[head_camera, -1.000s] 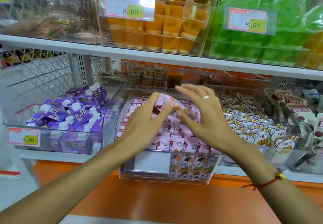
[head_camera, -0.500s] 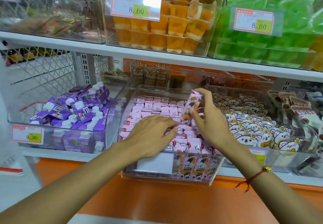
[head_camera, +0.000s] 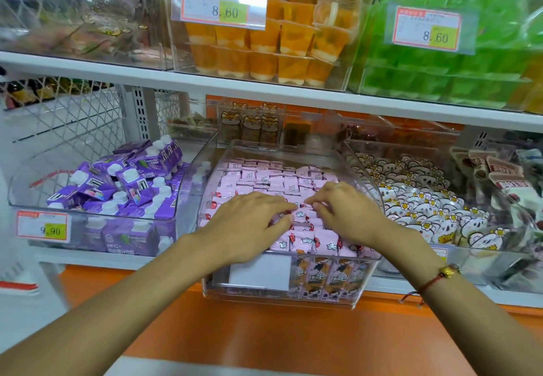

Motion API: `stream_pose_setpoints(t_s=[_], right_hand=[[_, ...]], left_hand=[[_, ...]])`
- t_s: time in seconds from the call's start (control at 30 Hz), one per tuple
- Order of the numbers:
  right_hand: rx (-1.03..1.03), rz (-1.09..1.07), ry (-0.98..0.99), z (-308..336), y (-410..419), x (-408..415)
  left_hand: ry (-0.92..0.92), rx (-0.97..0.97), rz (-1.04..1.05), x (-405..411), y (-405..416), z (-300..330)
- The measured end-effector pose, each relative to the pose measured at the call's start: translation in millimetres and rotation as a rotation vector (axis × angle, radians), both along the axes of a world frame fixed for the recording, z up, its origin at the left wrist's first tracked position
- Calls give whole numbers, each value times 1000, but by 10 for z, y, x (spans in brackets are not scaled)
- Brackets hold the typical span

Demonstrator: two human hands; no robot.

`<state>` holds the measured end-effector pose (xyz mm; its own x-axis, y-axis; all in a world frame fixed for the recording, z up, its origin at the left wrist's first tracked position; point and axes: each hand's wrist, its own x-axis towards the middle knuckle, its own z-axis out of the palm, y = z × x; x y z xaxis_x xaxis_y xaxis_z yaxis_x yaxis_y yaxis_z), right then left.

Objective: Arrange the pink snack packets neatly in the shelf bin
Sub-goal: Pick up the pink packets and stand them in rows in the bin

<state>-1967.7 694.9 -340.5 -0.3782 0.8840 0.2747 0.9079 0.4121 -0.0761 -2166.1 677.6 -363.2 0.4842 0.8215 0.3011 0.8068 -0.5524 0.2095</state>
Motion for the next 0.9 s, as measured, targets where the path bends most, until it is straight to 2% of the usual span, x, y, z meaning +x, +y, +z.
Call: stream_pose_setpoints(t_s=[0.13, 0.2, 0.27, 0.33, 0.5, 0.63, 0.8, 0.9], right_hand=[[-42, 8, 79, 50, -82, -15], [8, -3, 228, 81, -182, 0], [101, -1, 293, 128, -305, 43], [141, 15, 261, 136, -455, 90], [4, 34, -32, -127, -727, 103], [46, 44, -64, -182, -745, 120], [43, 44, -41, -196, -724, 122], [39, 45, -18, -199, -703, 123]], left_hand=[[-10, -10, -4, -2, -14, 2], [-18, -11, -4, -11, -22, 5], [-53, -18, -8, -21, -25, 6], [-131, -31, -4, -20, -11, 18], [-250, 13, 46, 139, 214, 169], [-201, -44, -31, 454, 407, 349], [35, -198, -3, 717, 564, 414], [-28, -238, 16, 759, 593, 401]])
